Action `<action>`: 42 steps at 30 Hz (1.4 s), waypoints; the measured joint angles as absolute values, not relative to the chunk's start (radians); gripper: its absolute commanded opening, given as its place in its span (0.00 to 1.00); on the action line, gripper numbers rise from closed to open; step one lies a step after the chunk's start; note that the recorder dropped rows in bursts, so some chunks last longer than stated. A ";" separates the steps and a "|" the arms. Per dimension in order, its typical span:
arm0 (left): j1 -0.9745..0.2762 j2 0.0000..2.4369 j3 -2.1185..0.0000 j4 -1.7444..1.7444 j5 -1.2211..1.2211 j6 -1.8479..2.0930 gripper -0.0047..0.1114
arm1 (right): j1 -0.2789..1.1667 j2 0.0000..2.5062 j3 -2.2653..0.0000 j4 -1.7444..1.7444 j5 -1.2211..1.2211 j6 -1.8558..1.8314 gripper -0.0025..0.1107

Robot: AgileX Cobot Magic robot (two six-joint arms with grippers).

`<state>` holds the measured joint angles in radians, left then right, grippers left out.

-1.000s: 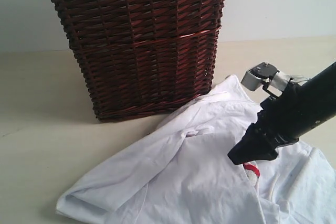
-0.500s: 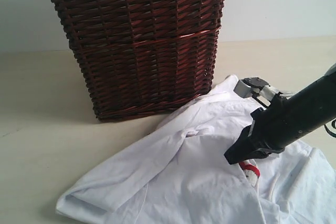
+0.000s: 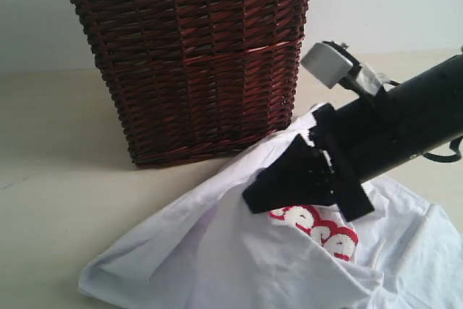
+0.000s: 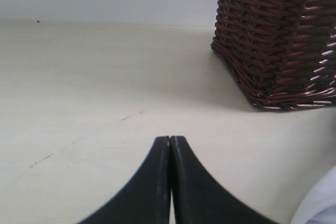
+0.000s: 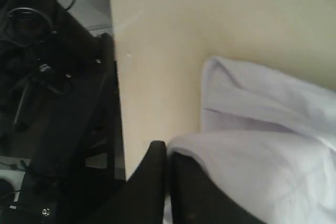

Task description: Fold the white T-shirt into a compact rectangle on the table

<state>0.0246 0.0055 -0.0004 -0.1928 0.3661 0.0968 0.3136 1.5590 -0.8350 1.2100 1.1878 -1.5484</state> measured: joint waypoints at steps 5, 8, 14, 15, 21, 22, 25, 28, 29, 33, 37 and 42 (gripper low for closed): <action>0.025 0.006 0.000 -0.193 0.366 0.097 0.04 | 0.514 1.540 -0.835 1.259 1.173 -1.610 0.02; 0.025 0.006 0.000 -0.193 0.366 0.097 0.04 | 0.619 1.540 -0.835 1.262 1.118 -1.614 0.06; 0.025 0.006 0.000 -0.193 0.366 0.097 0.04 | 0.714 1.551 -0.835 1.241 1.034 -1.614 0.49; 0.025 0.006 0.000 -0.193 0.366 0.097 0.04 | 0.717 1.550 -0.835 1.230 1.032 -1.614 0.55; 0.025 0.006 0.000 -0.193 0.366 0.097 0.04 | 0.710 1.481 -0.835 1.212 0.969 -1.587 0.59; 0.025 0.006 0.000 -0.193 0.366 0.097 0.04 | 0.692 1.453 -0.835 1.206 0.958 -1.587 0.59; 0.025 0.006 0.000 -0.193 0.366 0.097 0.04 | 0.585 1.378 -0.867 1.154 0.938 -1.556 0.59; 0.025 0.006 0.000 -0.193 0.366 0.097 0.04 | 0.447 1.337 -0.907 1.062 0.918 -1.472 0.59; 0.025 0.006 0.000 -0.193 0.366 0.097 0.04 | 0.403 1.332 -0.912 1.024 0.914 -1.444 0.59; 0.025 0.006 0.000 -0.193 0.366 0.097 0.04 | 0.327 1.366 -0.905 0.896 0.904 -1.367 0.51; 0.025 0.006 0.000 -0.193 0.366 0.097 0.04 | 0.325 1.489 -0.878 0.865 0.910 -1.257 0.31; 0.025 0.006 0.000 -0.193 0.366 0.097 0.04 | 0.325 1.647 -0.878 0.778 0.889 -1.115 0.21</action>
